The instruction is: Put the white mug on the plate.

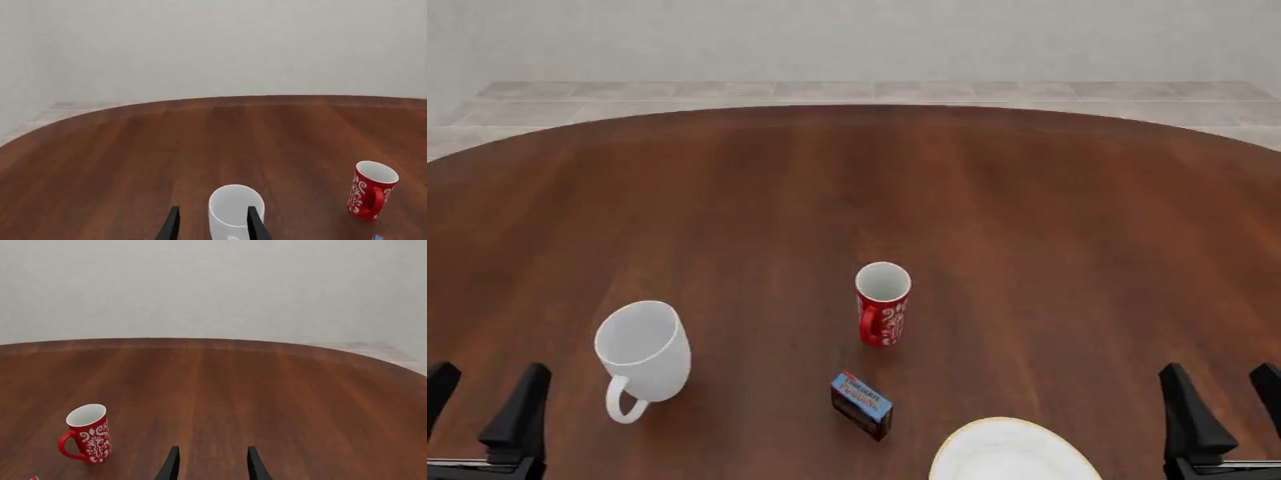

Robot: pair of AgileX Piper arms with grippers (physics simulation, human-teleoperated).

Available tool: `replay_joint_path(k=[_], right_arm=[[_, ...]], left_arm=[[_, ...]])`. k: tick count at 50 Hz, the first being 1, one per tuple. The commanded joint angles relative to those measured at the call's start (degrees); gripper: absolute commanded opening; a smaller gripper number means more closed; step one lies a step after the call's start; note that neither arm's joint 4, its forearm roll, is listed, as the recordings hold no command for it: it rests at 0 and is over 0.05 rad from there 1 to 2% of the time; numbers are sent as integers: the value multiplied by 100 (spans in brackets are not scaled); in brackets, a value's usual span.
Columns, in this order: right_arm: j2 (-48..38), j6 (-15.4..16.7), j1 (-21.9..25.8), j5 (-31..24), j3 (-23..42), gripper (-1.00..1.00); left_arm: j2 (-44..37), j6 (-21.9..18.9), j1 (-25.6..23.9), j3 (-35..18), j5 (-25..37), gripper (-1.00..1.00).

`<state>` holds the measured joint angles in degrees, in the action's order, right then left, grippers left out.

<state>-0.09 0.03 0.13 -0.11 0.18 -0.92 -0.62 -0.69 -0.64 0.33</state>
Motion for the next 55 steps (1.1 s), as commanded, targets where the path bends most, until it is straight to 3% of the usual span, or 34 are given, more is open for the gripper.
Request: replay_joint_path(k=[1, 2, 10, 16, 20, 28, 45, 49, 55], right_arm=[[-5, 1, -9, 4, 0, 100], [-5, 0, -9, 4, 0, 100], [-6, 2, -9, 3, 0, 100], [-5, 1, -8, 4, 0, 100], [-5, 1, -8, 5, 0, 100], [-5, 1, -9, 4, 0, 100], [-6, 1, -9, 3, 0, 100], [-5, 1, -9, 5, 0, 100], [-5, 0, -9, 4, 0, 100]], left_arm=[[-173, -167, -98, -233, 340, 100], [49, -175, -170, -416, 609, 100], [-1106, -671, -53, -876, 1111, 100], [-1646, -788, 110, -1027, 1353, 100], [-1663, -845, -240, -1013, 1662, 100], [-1924, -757, -340, -1218, 2063, 100], [-2717, -617, -370, -1245, 1764, 100], [-2901, -820, -280, -1149, 1540, 100], [-3366, -707, -267, -1056, 1241, 100]])
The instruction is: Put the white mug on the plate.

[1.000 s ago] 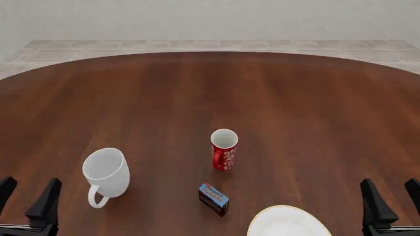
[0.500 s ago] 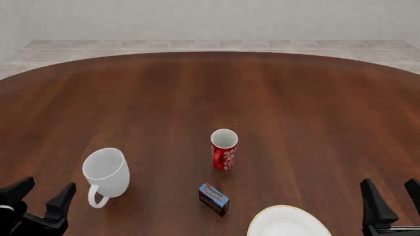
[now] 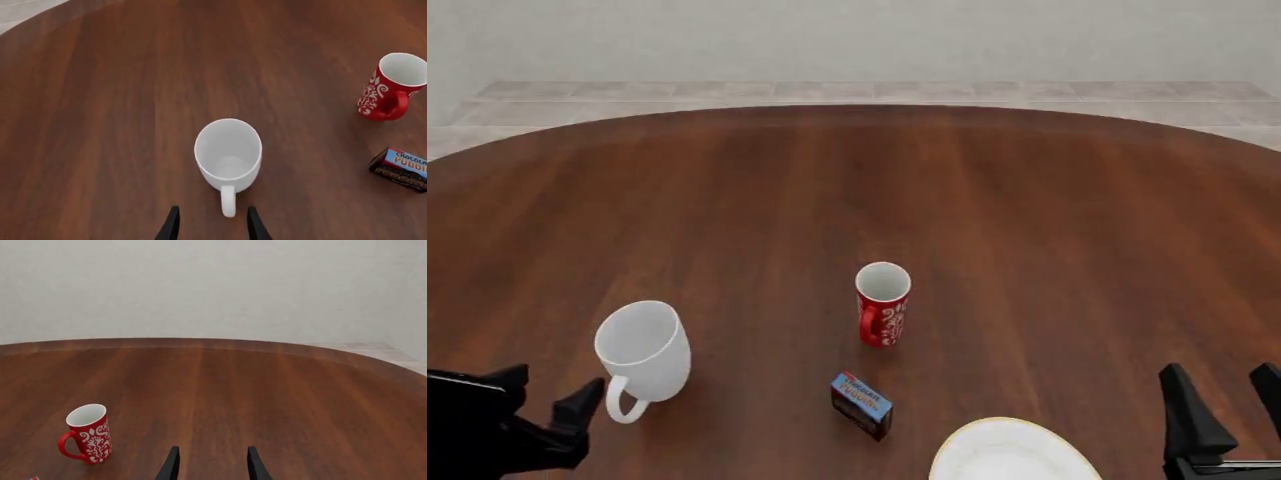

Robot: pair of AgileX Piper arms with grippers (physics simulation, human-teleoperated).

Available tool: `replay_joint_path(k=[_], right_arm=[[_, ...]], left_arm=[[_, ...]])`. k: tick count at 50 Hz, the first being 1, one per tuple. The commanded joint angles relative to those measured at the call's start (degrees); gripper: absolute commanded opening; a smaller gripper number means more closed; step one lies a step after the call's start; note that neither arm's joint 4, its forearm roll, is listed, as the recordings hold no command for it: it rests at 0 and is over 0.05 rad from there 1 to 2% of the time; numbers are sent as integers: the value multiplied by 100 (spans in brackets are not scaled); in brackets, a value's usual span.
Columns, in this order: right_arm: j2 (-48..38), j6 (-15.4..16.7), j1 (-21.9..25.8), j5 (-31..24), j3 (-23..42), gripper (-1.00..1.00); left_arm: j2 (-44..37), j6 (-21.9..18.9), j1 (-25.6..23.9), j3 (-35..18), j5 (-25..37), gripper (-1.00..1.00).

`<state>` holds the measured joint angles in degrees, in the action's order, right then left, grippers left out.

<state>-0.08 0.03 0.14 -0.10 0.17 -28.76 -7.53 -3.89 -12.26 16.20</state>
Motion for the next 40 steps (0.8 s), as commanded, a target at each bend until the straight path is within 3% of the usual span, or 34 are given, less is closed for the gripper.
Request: replay_joint_path(k=[1, 40], right_arm=[[-6, 1, -10, 3, 1, 100], [-6, 1, -9, 4, 1, 100]], left_arm=[[-741, 54, 67, 104, -412, 100], [-2469, 257, 6, 386, -1726, 100]])
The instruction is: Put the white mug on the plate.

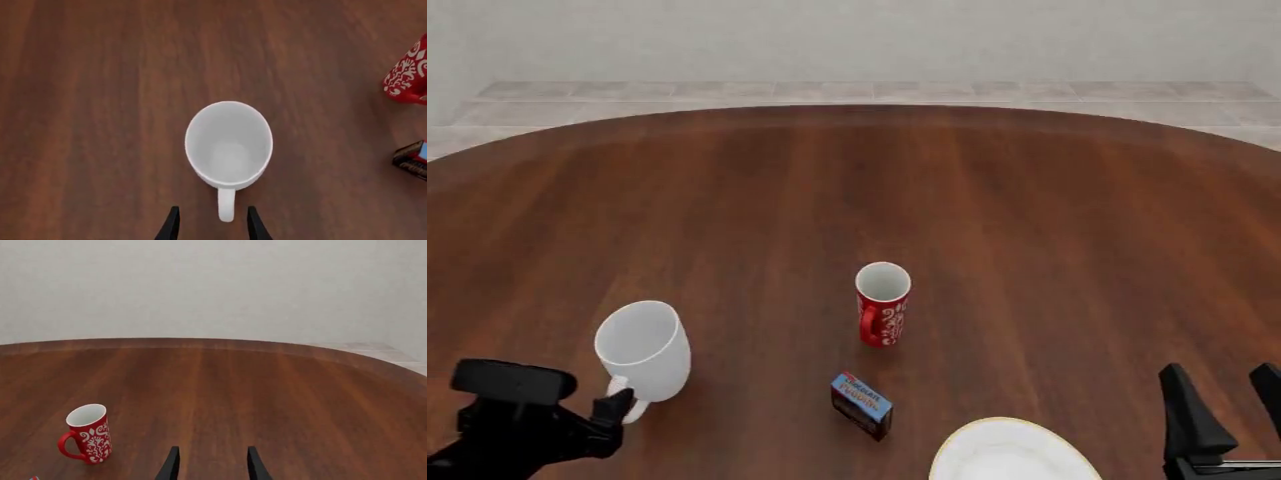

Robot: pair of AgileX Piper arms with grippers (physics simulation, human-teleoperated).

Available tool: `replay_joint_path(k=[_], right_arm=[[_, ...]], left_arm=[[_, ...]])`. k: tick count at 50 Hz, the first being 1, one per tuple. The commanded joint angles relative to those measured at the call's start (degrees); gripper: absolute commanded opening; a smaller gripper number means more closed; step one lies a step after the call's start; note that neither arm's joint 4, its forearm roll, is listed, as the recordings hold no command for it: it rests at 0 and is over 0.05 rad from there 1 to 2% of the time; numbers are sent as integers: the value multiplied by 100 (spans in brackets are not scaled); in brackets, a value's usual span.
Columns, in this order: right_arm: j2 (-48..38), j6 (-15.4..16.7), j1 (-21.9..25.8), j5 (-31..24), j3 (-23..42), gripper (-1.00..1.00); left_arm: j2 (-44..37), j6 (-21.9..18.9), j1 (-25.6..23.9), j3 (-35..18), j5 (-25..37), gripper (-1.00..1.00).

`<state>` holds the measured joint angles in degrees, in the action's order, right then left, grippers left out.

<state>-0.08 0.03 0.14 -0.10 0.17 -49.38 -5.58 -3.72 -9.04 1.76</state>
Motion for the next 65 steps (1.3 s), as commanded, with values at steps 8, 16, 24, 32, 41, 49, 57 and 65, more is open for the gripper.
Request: replay_joint_path(k=[8, 16, 24, 32, 41, 49, 57, 65], right_arm=[[-6, 0, -10, 3, 1, 100], [-6, 1, -9, 3, 1, 100], [-6, 1, -9, 4, 1, 100], [-6, 1, -10, 3, 1, 100], [-6, 1, -9, 3, 1, 100], [-6, 3, -9, 3, 1, 100], [-6, 2, -10, 4, 1, 100], [-6, 2, -11, 3, 1, 100]], left_arm=[[-636, 78, -21, 78, -472, 100], [-947, 170, -56, 61, -616, 100], [-1189, 220, -59, 47, -763, 100], [-1524, 300, -116, 55, -951, 100], [-1664, 281, -106, 59, -1049, 100], [-1755, 211, -84, 90, -1150, 100], [-1649, 203, -28, 96, -1109, -100], [-1147, 182, 3, 57, -762, -100]])
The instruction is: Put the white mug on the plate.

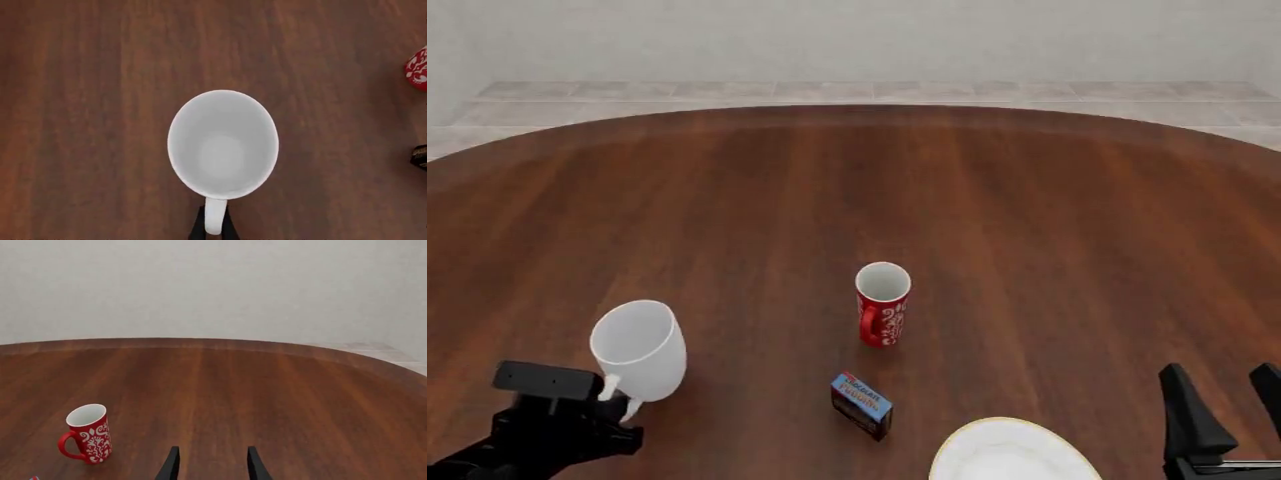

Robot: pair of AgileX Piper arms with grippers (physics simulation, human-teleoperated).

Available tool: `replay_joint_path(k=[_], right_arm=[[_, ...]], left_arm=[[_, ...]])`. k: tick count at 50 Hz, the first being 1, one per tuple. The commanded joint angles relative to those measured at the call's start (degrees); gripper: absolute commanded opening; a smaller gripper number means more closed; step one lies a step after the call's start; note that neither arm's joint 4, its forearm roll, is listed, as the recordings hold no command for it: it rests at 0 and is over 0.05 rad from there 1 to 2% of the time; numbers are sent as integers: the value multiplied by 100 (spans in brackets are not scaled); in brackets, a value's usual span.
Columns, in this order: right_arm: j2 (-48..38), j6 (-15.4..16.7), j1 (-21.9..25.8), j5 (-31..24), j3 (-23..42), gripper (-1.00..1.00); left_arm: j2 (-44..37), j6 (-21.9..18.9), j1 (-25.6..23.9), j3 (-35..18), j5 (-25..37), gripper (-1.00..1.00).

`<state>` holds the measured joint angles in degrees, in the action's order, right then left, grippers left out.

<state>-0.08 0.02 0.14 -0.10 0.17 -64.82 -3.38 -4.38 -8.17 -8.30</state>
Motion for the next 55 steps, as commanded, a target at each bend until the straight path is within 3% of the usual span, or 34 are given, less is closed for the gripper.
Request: replay_joint_path(k=[1, 8, 14, 22, 26, 38, 46, 47, 55], right_arm=[[-6, 2, -11, 3, 1, 100], [-6, 1, -9, 4, 1, 100], [-6, 2, -9, 3, 1, 100], [-7, 2, -10, 3, 1, 100], [-6, 3, -9, 4, 1, 100], [-6, 2, -10, 4, 1, 100], [-6, 2, -8, 3, 1, 100], [-6, 2, -10, 4, 1, 100], [-6, 2, -9, 3, 1, 100]], left_arm=[[487, -21, 101, -65, 326, -100], [1019, -58, 49, -103, 763, -100], [1818, -3, -152, -203, 1509, -100], [2681, 363, -572, -487, 2549, -100], [2543, 879, -948, -530, 2712, -100], [3008, 1352, -1489, -704, 3295, -100], [3204, 1927, -2152, -858, 3591, -100], [3134, 2148, -2459, -824, 3603, -100], [3191, 2188, -2623, -921, 3696, -100]])
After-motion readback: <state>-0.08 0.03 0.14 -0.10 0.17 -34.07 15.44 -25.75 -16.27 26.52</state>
